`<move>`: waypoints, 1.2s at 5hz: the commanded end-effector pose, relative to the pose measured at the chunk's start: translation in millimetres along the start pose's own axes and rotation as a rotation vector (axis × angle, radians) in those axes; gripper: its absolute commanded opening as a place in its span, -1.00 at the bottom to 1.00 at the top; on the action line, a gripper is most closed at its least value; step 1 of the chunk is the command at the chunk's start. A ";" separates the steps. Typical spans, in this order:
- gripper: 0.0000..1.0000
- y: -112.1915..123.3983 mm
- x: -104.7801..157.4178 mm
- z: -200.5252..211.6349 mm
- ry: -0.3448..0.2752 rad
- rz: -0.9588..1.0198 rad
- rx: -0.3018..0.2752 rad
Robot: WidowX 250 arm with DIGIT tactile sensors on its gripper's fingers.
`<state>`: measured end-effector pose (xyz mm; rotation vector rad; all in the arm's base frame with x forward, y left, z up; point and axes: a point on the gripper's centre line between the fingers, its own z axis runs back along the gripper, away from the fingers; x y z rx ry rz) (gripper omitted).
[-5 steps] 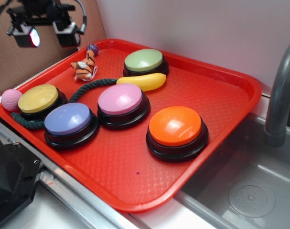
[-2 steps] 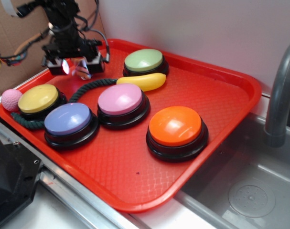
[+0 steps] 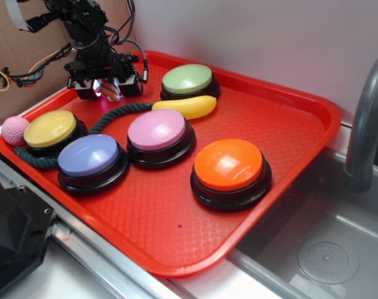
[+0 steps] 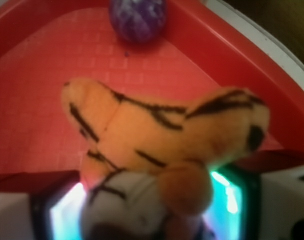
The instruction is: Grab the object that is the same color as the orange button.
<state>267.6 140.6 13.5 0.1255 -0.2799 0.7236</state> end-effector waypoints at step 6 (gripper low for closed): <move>-1.00 -34.5 -63.2 185.3 0.236 -0.487 -0.175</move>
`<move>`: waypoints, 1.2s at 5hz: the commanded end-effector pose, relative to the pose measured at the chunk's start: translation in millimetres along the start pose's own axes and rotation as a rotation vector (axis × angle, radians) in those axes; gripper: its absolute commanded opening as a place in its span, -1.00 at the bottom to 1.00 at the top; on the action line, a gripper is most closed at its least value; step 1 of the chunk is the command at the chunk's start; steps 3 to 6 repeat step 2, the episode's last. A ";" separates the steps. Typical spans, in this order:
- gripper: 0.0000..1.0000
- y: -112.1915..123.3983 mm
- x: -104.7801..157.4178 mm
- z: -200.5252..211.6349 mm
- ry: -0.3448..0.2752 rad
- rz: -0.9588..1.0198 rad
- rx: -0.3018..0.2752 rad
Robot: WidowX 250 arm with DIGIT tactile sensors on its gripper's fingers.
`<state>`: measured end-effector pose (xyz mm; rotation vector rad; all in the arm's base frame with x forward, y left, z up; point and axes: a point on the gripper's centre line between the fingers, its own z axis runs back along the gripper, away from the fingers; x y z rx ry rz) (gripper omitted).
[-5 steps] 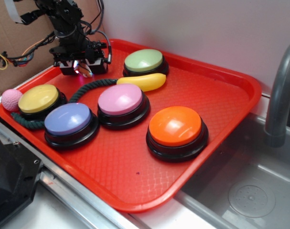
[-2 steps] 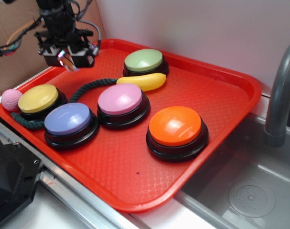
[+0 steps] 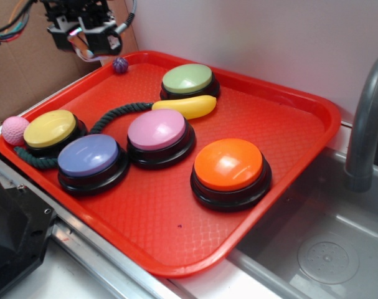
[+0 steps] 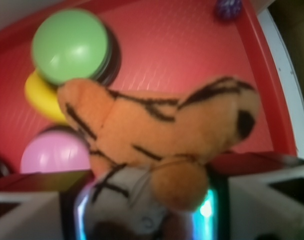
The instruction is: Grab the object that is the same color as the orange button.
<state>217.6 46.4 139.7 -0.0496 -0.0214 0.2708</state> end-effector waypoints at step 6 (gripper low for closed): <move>-1.00 -10.0 -10.8 29.3 -0.039 -0.048 0.016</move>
